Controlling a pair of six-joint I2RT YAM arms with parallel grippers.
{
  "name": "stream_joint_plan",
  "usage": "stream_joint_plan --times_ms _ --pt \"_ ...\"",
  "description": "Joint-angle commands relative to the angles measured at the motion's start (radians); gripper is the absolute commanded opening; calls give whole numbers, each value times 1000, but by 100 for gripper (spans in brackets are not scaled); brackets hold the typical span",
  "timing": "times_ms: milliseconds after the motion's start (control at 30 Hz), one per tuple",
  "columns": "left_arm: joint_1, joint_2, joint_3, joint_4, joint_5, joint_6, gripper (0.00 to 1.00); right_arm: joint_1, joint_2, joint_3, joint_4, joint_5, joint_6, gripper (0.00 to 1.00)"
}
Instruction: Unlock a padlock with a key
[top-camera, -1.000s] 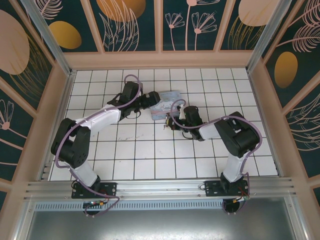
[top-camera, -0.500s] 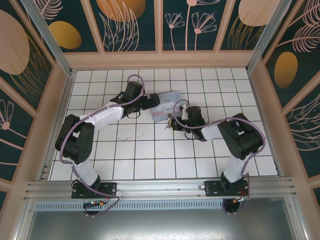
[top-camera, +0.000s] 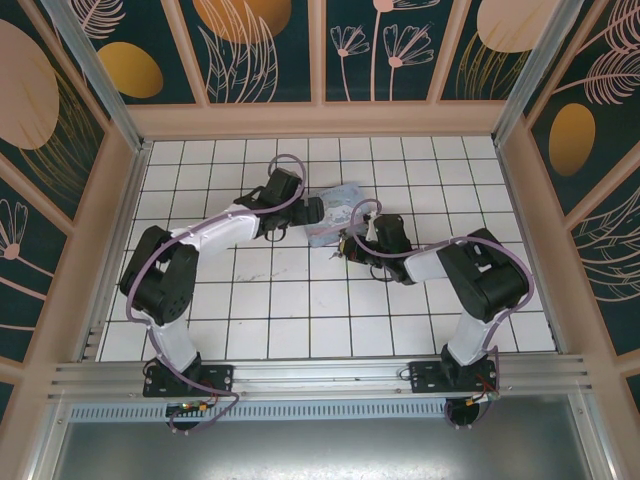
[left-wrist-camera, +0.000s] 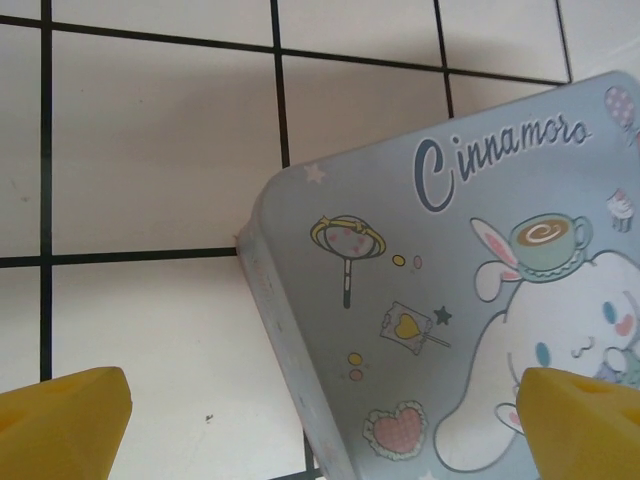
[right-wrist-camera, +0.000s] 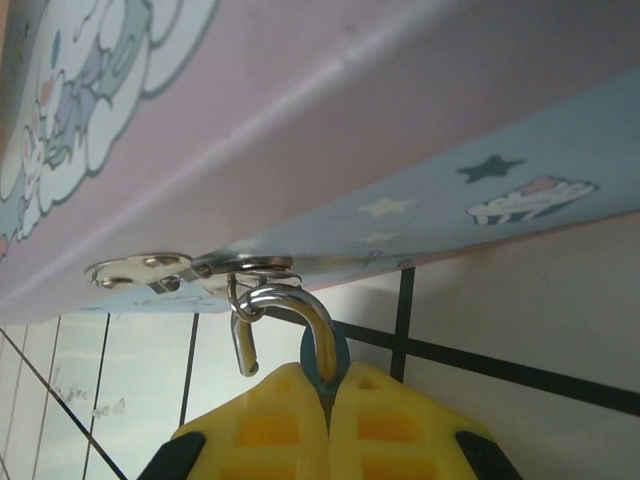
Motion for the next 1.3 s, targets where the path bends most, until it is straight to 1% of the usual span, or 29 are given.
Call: stream_joint_plan --times_ms 0,200,467,633,867,1267 --pt "-20 28 28 -46 -66 32 99 -9 -29 -25 11 20 39 0" --pt "-56 36 -2 -47 -109 36 99 -10 -37 -37 22 23 77 0" --pt "-71 37 -51 -38 -128 35 99 -15 -38 -57 62 32 156 0" --pt "-72 42 -70 -32 -131 35 98 -30 -43 -85 117 26 207 0" --pt "-75 53 -88 -25 -128 37 98 -39 -29 -103 223 -13 278 0" --pt "-76 76 -108 -21 -124 45 99 -45 5 -94 294 -17 337 0"
